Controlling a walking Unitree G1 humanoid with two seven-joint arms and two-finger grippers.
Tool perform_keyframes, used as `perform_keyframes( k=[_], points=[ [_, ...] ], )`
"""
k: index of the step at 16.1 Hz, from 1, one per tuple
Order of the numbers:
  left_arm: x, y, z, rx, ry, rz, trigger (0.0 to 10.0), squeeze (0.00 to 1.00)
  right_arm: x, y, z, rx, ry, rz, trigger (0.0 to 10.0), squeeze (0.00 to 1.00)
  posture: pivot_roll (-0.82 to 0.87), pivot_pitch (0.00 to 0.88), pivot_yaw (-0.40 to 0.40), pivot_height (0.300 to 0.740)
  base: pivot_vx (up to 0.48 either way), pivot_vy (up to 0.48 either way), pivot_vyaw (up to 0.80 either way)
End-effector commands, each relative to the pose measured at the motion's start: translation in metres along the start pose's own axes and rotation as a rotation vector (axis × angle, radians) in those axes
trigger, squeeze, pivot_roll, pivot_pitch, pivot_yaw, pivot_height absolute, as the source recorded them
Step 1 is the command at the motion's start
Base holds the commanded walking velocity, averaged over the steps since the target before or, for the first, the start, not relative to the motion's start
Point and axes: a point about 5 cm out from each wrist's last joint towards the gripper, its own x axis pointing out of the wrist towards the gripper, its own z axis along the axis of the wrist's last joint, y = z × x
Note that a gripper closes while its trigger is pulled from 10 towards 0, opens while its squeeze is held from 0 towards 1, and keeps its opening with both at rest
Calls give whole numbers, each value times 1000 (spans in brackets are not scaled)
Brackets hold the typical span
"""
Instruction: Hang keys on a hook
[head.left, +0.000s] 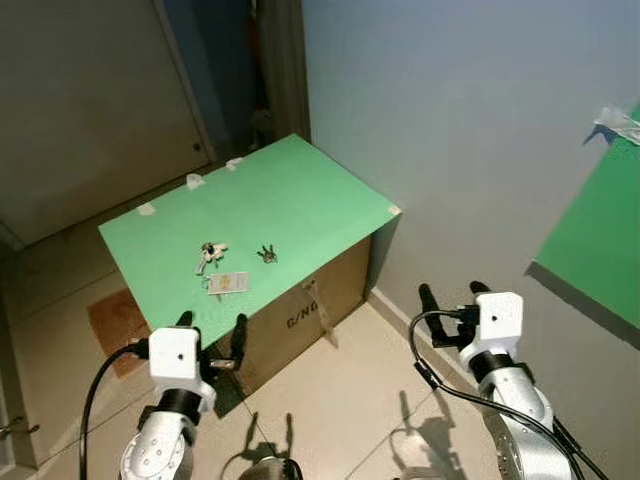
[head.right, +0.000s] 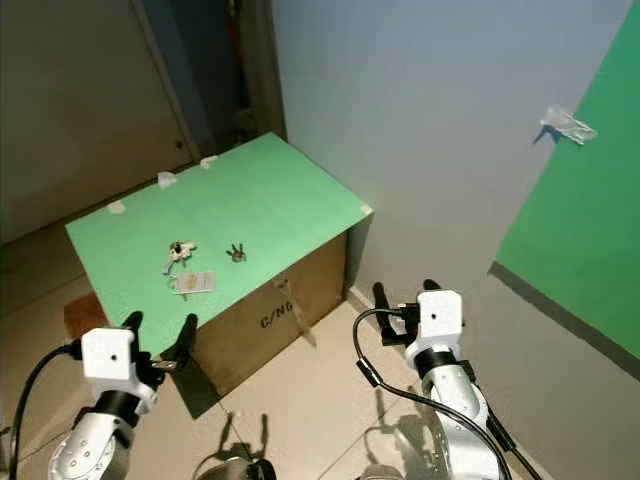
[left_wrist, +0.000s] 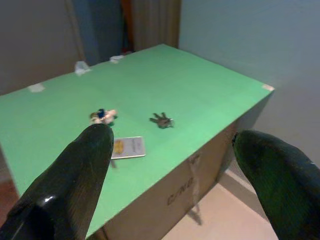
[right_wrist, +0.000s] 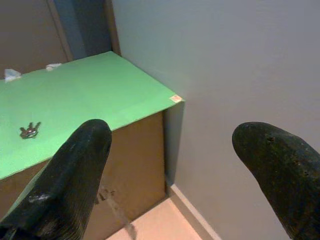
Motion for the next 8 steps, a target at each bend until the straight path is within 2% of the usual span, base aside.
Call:
perform_keyframes(
  k=[1, 3, 7, 8],
  points=[
    [3, -3, 8, 17, -37, -14, 10000, 0, 2, 1, 3, 11, -14, 6, 10000, 0, -188, 64, 90, 732, 0, 0, 0],
    [4, -6, 11, 19, -52, -20, 10000, 0, 3, 6, 3, -7, -20, 35, 10000, 0, -185, 60, 92, 732, 0, 142, 0],
    [7, -9, 14, 13, -68, 8, 10000, 0, 5, 13, 2, -43, -19, 87, 10000, 0, -183, 56, 93, 732, 0, 456, 0],
    [9, -12, 15, 11, -70, 1, 10000, 0, 5, 14, 1, -44, -13, 102, 10000, 0, -181, 48, 90, 732, 0, 458, 800]
  ],
)
